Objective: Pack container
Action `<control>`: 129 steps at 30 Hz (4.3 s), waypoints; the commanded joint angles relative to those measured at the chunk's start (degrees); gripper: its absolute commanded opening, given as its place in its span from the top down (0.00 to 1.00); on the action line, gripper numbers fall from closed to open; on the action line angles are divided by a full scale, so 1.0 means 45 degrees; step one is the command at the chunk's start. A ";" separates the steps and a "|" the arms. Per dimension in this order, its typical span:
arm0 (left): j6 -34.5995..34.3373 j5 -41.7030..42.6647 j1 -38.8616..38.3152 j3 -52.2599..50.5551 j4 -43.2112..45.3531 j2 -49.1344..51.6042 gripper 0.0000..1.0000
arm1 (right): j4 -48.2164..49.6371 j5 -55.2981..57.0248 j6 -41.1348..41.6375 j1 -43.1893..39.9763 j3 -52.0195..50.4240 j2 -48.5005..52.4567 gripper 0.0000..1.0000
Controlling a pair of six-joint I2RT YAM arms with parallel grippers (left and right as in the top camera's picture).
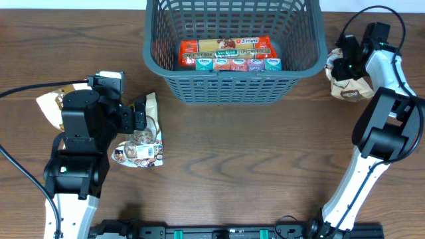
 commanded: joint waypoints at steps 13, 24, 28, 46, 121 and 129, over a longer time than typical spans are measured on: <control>-0.0112 -0.0102 -0.0034 0.0185 0.0087 0.0005 0.01 | 0.0185 -0.0894 0.2210 -0.0019 0.1044 -0.3230 0.99; -0.0107 -0.0107 -0.0034 0.0185 0.0121 0.0005 0.01 | 0.1258 -0.1982 0.2871 0.0223 0.1141 -0.8718 0.99; -0.0107 -0.0102 -0.0034 0.0185 0.0121 0.0005 0.01 | 0.1146 -0.1943 0.2871 0.0228 0.1137 -0.9408 0.99; -0.0112 -0.0102 -0.0034 0.0185 0.0107 0.0005 0.01 | -0.1423 -0.1758 0.2875 0.0223 0.1107 -0.6951 0.82; -0.0117 -0.0102 -0.0039 0.0185 -0.0617 0.0005 0.01 | -0.0131 -0.0112 0.8388 0.0073 0.0962 0.0044 0.01; -0.0117 -0.0102 -0.0039 0.0185 -0.0622 0.0005 0.01 | -0.0175 0.0291 0.9107 0.0068 0.0899 0.0044 0.01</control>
